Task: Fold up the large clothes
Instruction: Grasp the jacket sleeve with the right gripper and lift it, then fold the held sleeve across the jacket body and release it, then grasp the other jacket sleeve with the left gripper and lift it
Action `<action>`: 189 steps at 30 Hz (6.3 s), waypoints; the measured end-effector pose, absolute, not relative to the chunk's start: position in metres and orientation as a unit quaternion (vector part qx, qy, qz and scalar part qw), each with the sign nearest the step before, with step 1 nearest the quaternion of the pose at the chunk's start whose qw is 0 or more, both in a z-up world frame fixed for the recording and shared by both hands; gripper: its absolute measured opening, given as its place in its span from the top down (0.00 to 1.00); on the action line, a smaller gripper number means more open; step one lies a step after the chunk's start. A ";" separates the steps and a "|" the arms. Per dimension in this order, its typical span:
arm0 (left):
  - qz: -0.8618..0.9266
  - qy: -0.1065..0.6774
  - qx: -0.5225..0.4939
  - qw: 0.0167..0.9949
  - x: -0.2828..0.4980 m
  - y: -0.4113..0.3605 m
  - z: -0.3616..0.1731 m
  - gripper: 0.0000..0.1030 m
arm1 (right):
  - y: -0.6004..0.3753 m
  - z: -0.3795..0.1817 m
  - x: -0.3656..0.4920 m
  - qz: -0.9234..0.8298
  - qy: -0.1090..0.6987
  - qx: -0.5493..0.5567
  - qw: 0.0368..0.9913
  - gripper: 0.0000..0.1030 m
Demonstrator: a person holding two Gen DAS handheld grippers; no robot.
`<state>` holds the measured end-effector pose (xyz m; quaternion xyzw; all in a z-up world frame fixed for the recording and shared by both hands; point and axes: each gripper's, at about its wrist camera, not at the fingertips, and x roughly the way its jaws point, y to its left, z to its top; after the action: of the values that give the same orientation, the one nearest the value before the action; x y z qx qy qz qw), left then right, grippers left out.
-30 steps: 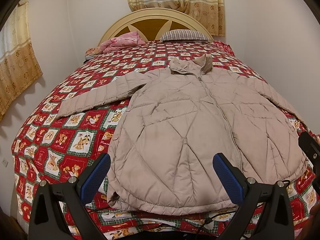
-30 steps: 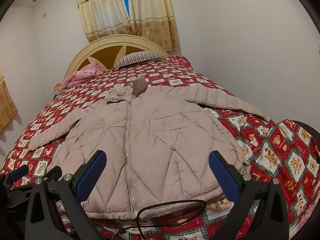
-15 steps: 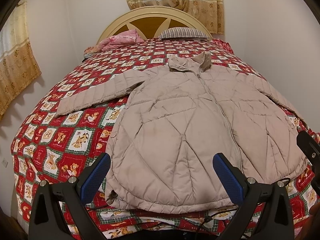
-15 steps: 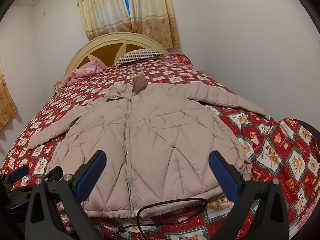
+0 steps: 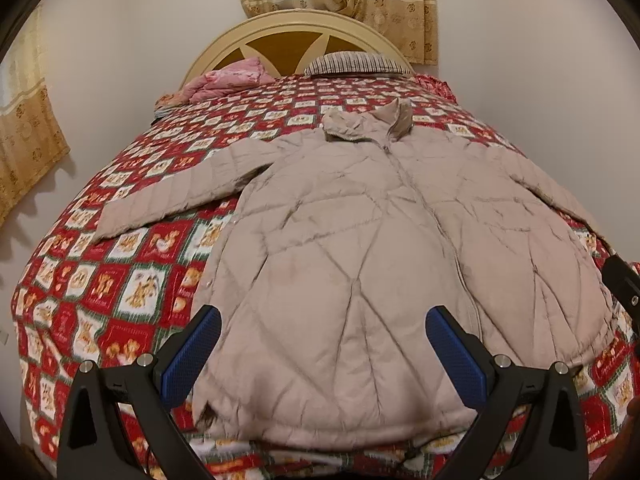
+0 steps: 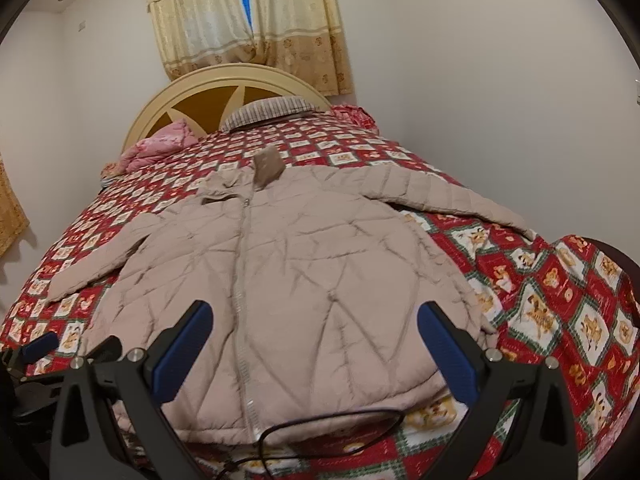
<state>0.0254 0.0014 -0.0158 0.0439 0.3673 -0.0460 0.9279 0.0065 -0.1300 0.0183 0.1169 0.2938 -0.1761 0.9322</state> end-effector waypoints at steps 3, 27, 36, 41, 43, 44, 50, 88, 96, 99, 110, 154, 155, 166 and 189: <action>-0.068 0.362 0.037 0.929 0.050 0.000 -0.016 0.01 | -0.147 0.014 0.022 -0.179 0.309 0.111 0.927 0.00; 0.024 0.368 0.024 0.929 0.262 0.013 -0.073 0.01 | -0.490 -0.072 0.059 -0.363 0.273 0.488 0.745 0.22; 0.026 0.427 0.010 0.904 0.273 0.013 -0.111 0.01 | -0.528 -0.094 0.065 -0.408 0.245 0.519 0.710 0.31; 0.026 0.431 0.012 0.902 0.273 0.012 -0.113 0.01 | -0.546 -0.104 0.067 -0.434 0.255 0.497 0.707 0.77; 0.026 0.431 0.012 0.902 0.275 0.013 -0.113 0.01 | -0.548 -0.104 0.069 -0.434 0.269 0.477 0.716 0.84; 0.025 0.431 0.011 0.902 0.275 0.013 -0.113 0.01 | -0.549 -0.100 0.069 -0.432 0.274 0.464 0.723 0.89; 0.022 0.430 0.005 0.903 0.275 0.015 -0.114 0.01 | -0.533 -0.055 0.078 -0.415 0.258 0.388 0.781 0.91; -0.010 0.394 -0.104 0.913 0.271 0.045 -0.106 0.01 | -0.131 -0.083 0.333 0.168 0.458 0.220 0.845 0.72; -0.009 0.394 -0.102 0.913 0.271 0.045 -0.106 0.01 | -0.145 -0.026 0.304 0.205 0.378 0.225 0.874 0.48; -0.008 0.395 -0.099 0.913 0.271 0.045 -0.105 0.01 | -0.170 -0.016 0.306 0.118 0.386 0.182 0.897 0.87; -0.003 0.399 -0.089 0.912 0.271 0.044 -0.107 0.01 | -0.275 -0.094 0.306 -0.047 0.394 0.283 0.873 0.82; 0.347 0.325 -0.341 0.811 0.256 0.335 -0.075 0.01 | -0.280 -0.106 0.296 -0.028 0.369 0.298 0.880 0.82; 0.366 0.320 -0.347 0.802 0.254 0.345 -0.080 0.01 | -0.280 -0.106 0.296 -0.029 0.368 0.298 0.880 0.82; 0.414 0.370 -0.342 0.758 0.293 0.357 -0.115 0.01 | -0.280 -0.106 0.296 -0.030 0.369 0.298 0.880 0.82; 0.134 0.219 -0.207 0.944 0.305 0.219 -0.006 0.89 | -0.280 -0.106 0.296 -0.031 0.368 0.299 0.880 0.82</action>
<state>0.3046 0.2190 -0.0059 -0.2066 0.2194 0.1344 0.9440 0.2960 -0.2801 -0.1062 0.2994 0.3678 -0.0314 0.8798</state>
